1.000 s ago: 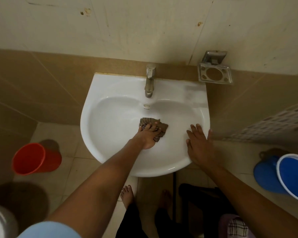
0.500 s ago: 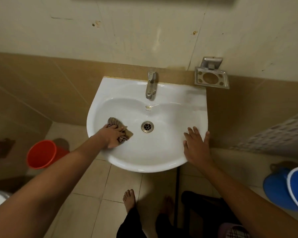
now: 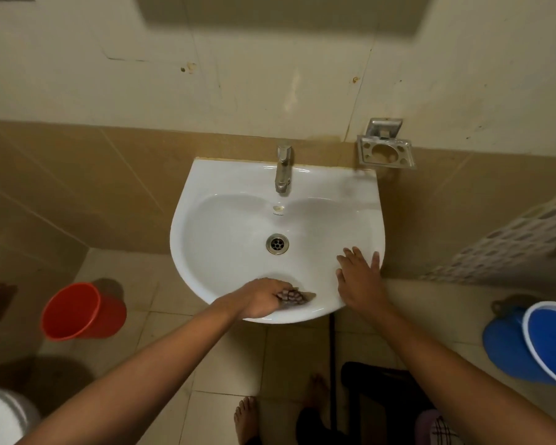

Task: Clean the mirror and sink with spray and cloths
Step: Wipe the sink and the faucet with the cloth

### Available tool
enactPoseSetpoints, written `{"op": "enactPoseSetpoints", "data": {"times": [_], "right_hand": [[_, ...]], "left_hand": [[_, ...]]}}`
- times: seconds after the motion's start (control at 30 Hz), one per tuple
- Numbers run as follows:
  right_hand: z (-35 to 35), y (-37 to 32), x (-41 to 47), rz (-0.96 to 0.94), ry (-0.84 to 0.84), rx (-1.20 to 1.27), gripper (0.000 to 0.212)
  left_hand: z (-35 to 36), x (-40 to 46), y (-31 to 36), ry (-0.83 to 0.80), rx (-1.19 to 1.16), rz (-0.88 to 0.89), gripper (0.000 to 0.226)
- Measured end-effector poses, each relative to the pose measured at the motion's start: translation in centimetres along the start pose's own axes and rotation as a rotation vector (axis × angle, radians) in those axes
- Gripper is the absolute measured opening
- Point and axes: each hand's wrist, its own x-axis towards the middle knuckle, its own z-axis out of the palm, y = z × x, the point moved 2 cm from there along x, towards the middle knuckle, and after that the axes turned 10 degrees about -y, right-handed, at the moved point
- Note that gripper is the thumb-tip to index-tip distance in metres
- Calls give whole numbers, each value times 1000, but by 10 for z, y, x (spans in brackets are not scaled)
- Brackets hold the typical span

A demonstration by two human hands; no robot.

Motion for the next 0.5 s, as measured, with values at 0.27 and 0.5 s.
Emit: {"op": "enactPoseSetpoints", "data": {"times": [0.27,0.5], "right_hand": [[-29,-65,-32,-39,13,841,38],[-53,-109,-58,-92,-263,1617,49]], "left_hand": [[-43,-41,-9,137,-1296,204,34],[-38,-66,2,73,-1601,434,38]]}}
